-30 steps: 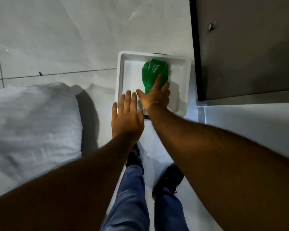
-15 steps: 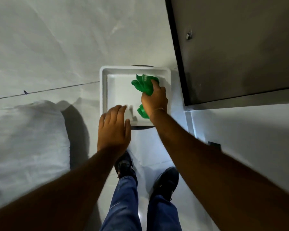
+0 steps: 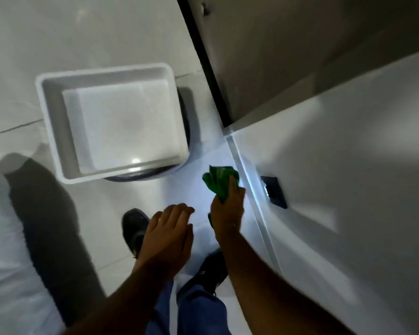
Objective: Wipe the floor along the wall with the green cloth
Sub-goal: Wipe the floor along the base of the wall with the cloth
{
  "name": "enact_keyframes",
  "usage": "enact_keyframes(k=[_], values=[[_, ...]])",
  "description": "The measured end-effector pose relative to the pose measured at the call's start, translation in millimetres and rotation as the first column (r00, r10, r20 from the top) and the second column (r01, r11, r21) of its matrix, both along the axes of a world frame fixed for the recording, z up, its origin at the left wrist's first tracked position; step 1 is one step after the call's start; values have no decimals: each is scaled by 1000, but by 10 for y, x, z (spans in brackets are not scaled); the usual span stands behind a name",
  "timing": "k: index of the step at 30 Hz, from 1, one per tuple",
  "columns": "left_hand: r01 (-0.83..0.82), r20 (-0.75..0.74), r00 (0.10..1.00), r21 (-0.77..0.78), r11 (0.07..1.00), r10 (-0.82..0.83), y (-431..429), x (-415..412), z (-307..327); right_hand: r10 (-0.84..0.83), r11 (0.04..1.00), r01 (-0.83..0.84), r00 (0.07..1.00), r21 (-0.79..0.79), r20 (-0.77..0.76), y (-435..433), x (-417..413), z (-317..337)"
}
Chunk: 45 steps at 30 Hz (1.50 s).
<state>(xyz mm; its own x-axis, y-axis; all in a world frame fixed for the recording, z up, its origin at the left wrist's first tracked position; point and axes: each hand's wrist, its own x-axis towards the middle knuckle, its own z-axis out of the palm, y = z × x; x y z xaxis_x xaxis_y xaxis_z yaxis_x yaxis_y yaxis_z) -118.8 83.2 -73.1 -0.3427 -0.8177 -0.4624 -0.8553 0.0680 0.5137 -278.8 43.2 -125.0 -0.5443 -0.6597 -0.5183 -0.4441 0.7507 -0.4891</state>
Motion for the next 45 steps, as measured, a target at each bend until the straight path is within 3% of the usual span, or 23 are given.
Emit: enact_keyframes(k=[3, 5, 8, 11, 13, 18, 22, 26, 30, 35, 39, 45], values=[[4, -14, 1000, 36, 999, -4, 115, -60, -535, 195, 981, -195, 981, 17, -2, -263, -196, -799], [13, -8, 1000, 62, 998, -13, 197, -71, -906, 344, 935, -337, 937, 108, -54, -487, -362, -1318], [79, 36, 996, 88, 993, -82, 255, -31, -1340, 357, 910, -324, 930, 257, -90, -730, -567, -1873], [176, 67, 981, 108, 978, -184, 271, 5, -1683, 517, 781, -418, 850, 465, -104, -669, -724, -2161], [184, 77, 978, 105, 977, -193, 241, -13, -1819, 591, 716, -465, 801, 520, -98, -529, -825, -2207], [149, 116, 981, 80, 986, -158, 166, -202, -1914, 613, 688, -478, 786, 546, -83, -319, -1107, -2196], [182, 147, 969, 122, 976, -200, 125, -320, -1931, 537, 710, -431, 843, 557, -32, -23, -1259, -2121], [142, 136, 977, 148, 979, -163, 99, -417, -1883, 372, 756, -276, 927, 594, -42, 754, -1427, -2141], [167, 142, 971, 160, 973, -190, 107, -402, -1908, 419, 710, -286, 906, 643, -59, 1216, -1552, -2219], [182, 181, 960, 176, 967, -213, 197, -320, -1945, 445, 778, -323, 889, 538, -110, 1030, -1449, -2026], [180, 172, 962, 182, 967, -211, 274, -396, -1961, 616, 728, -522, 782, 445, -92, 585, -1206, -1976], [211, 165, 957, 168, 963, -238, 258, -496, -2087, 621, 663, -461, 779, 590, -90, 306, -1398, -2180]])
